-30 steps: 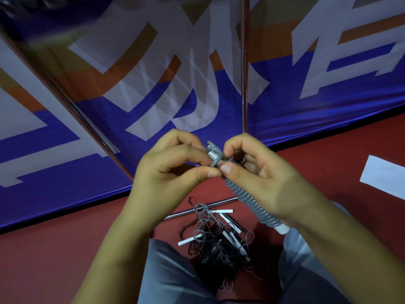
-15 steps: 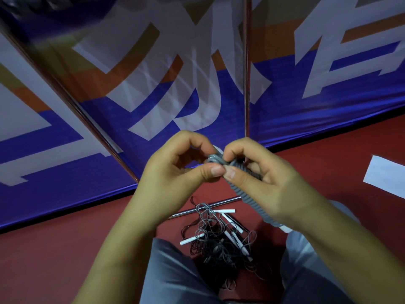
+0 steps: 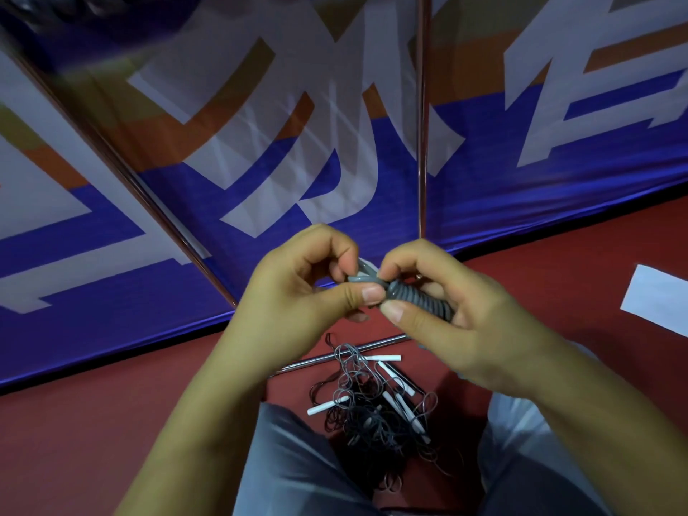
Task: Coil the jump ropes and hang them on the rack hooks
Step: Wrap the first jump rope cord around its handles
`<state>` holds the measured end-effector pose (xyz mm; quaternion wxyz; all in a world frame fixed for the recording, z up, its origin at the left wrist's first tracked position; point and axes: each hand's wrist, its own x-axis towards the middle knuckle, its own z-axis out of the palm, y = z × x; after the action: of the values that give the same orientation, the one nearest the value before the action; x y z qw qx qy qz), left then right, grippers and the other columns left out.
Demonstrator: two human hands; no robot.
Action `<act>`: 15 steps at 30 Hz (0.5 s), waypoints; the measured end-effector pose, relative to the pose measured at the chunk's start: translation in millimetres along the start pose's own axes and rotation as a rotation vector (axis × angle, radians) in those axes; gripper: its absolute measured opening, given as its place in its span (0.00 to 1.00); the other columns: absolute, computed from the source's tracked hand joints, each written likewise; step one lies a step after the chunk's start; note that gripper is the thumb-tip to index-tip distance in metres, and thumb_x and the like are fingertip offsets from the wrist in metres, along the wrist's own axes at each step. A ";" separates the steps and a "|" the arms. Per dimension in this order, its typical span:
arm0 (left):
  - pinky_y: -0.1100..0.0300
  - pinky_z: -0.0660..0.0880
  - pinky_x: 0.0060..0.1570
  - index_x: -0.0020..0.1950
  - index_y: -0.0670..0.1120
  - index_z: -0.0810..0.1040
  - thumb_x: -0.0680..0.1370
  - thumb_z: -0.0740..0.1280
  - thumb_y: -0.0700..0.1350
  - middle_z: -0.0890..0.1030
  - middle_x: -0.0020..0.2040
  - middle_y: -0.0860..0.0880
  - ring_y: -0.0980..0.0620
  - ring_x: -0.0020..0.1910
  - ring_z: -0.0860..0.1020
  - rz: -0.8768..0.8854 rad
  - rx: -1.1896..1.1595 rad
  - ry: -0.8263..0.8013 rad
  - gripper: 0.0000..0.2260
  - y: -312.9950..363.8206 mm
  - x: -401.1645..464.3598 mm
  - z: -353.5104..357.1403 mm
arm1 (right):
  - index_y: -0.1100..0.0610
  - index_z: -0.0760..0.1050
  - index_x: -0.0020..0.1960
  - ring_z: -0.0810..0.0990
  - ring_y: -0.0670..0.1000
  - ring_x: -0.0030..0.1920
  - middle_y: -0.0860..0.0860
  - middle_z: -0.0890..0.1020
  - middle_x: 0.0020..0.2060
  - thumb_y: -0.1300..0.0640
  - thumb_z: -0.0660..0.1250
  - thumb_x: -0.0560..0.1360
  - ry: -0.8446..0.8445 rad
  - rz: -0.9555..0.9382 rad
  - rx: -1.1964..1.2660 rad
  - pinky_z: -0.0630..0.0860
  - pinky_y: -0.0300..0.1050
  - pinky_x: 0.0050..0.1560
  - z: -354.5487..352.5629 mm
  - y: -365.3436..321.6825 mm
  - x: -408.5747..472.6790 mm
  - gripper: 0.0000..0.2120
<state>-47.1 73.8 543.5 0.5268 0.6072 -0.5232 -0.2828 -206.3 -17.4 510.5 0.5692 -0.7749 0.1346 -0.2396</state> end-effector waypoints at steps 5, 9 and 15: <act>0.70 0.72 0.32 0.35 0.56 0.74 0.68 0.72 0.41 0.75 0.32 0.56 0.62 0.32 0.75 0.046 0.067 0.254 0.11 -3.1 -3.7 23.9 | 0.44 0.66 0.49 0.81 0.54 0.45 0.51 0.80 0.46 0.52 0.66 0.71 0.085 -0.044 -0.076 0.77 0.58 0.45 8.7 0.1 6.0 0.11; 0.66 0.72 0.31 0.36 0.58 0.75 0.68 0.74 0.48 0.77 0.33 0.54 0.60 0.31 0.74 0.025 0.123 0.347 0.08 -3.6 -7.4 28.3 | 0.45 0.68 0.51 0.80 0.60 0.43 0.54 0.79 0.42 0.53 0.67 0.73 0.079 -0.053 -0.053 0.76 0.63 0.44 6.2 2.8 5.9 0.09; 0.69 0.69 0.29 0.38 0.53 0.74 0.70 0.73 0.50 0.77 0.34 0.53 0.59 0.29 0.72 0.021 0.250 0.411 0.08 -1.9 -8.0 32.8 | 0.46 0.69 0.48 0.76 0.59 0.35 0.55 0.78 0.34 0.54 0.66 0.73 0.139 -0.038 0.015 0.75 0.53 0.34 12.6 5.8 7.2 0.08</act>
<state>-78.1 69.8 530.8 0.5460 0.7070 -0.4422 -0.0806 -193.2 -12.4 503.6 0.5595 -0.7548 0.1571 -0.3044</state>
